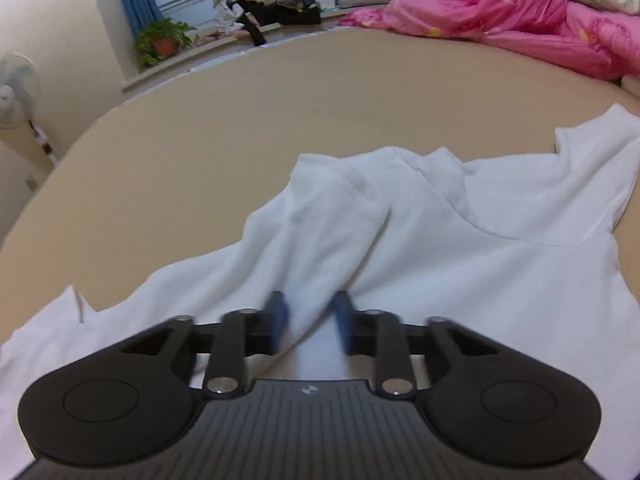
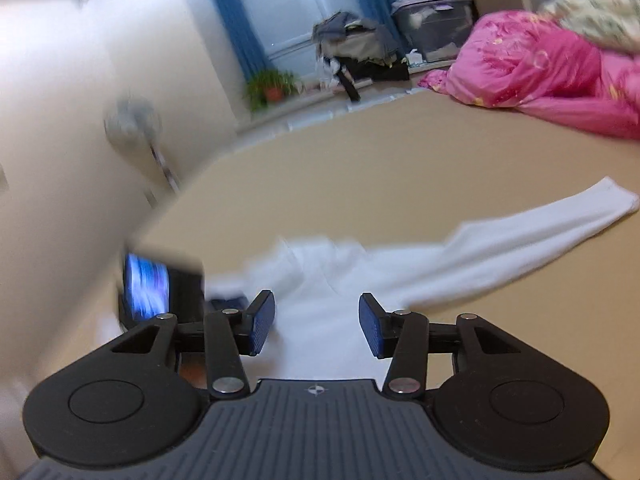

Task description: Fold small clothes

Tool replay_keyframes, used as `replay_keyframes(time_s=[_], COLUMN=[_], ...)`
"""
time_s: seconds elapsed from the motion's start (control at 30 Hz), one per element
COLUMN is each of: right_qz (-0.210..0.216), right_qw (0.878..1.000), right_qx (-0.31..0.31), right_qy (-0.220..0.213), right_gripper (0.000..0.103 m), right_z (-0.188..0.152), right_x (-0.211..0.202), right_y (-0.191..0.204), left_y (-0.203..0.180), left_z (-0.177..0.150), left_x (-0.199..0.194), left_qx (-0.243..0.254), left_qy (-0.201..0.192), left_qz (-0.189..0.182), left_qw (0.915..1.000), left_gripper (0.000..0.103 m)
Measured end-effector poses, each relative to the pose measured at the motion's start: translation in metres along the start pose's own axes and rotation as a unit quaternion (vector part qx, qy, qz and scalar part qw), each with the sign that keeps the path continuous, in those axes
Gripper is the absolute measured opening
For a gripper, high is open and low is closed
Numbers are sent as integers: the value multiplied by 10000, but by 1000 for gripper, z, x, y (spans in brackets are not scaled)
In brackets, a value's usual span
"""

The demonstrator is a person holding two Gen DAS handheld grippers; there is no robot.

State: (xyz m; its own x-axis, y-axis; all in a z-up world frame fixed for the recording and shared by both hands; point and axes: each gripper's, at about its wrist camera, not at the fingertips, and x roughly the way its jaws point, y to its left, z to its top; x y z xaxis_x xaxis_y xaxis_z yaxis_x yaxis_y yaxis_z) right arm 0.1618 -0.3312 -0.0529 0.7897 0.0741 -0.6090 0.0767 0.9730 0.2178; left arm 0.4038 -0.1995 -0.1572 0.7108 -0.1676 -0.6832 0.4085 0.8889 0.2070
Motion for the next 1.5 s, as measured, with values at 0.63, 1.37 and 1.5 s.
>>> replay_keyframes(time_s=[0.63, 1.37, 1.5], right_qz=[-240, -522, -720], right_qw=[9834, 9877, 9878], right_qx=[-1064, -841, -389], right_qy=[1453, 1208, 1322], right_gripper=[49, 46, 46], right_z=[-50, -50, -51], right_x=[72, 64, 46], right_y=[34, 14, -9], left_y=[441, 517, 451], left_z=[-263, -324, -267], left_x=[-236, -268, -257], left_qx=[-4633, -6255, -5296], left_qy=[-499, -587, -254], left_qz=[2524, 1648, 849], left_qw=[8480, 7604, 8436], left_gripper=[3, 13, 13])
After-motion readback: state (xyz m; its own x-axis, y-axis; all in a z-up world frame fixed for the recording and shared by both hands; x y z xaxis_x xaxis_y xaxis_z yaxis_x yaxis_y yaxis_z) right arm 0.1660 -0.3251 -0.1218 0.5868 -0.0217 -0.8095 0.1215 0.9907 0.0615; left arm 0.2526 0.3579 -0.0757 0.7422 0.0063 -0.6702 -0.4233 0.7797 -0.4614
